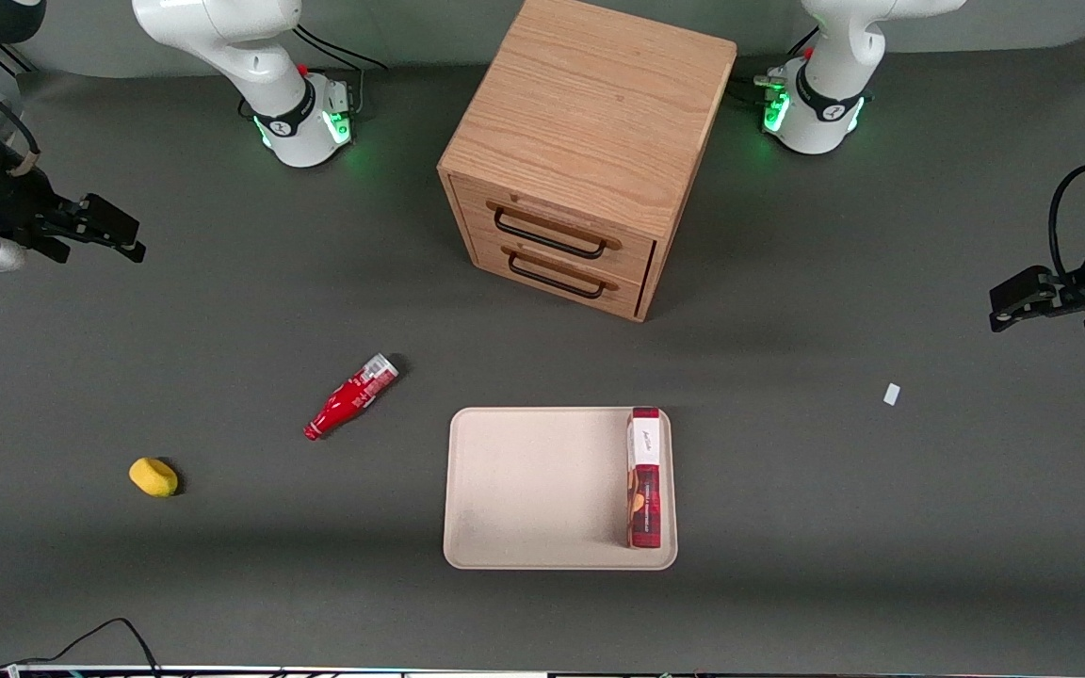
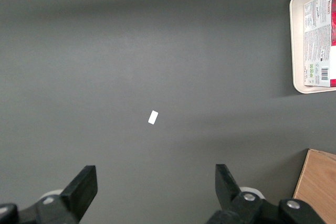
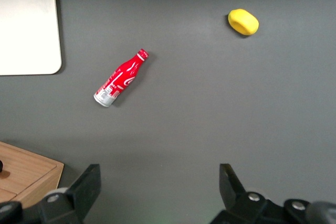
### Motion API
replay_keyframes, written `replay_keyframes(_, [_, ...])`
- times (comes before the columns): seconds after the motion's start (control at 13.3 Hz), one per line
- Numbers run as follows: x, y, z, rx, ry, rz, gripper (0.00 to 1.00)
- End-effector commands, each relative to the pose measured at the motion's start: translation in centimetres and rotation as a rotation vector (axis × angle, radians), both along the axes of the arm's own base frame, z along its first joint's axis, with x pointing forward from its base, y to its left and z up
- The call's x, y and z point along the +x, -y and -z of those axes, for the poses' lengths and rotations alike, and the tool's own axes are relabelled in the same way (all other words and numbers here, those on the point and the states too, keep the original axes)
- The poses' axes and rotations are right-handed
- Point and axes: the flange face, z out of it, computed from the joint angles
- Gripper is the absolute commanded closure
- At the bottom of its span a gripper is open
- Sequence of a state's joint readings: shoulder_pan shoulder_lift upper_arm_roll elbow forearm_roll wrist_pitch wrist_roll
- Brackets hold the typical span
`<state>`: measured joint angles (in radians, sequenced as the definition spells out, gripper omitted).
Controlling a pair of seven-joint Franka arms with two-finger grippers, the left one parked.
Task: Place coke bottle on tray
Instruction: 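Move the open right gripper down toward the red Coca-Cola bottle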
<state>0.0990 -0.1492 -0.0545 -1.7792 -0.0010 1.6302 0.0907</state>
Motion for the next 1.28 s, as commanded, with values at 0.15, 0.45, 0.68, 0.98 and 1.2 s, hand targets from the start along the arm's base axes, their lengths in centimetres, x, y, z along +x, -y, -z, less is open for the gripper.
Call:
replay_keyframes(0.15, [0.9,-0.9,0.5,-0.02,-0.028,0.073,0.0])
replay_keyframes(0.45, [3.5,-4.5,6.3,0.026,-0.092,0.43,0.0])
replay_keyframes(0.68, [4.5,-6.3,14.6,0.036,-0.092,0.581,0.0])
replay_keyframes(0.98, [4.0,-10.8,26.7,0.028,-0.086,0.804,0.0])
replay_keyframes(1.2, [4.1,-12.4,32.0,0.019,-0.1,0.871,0.0])
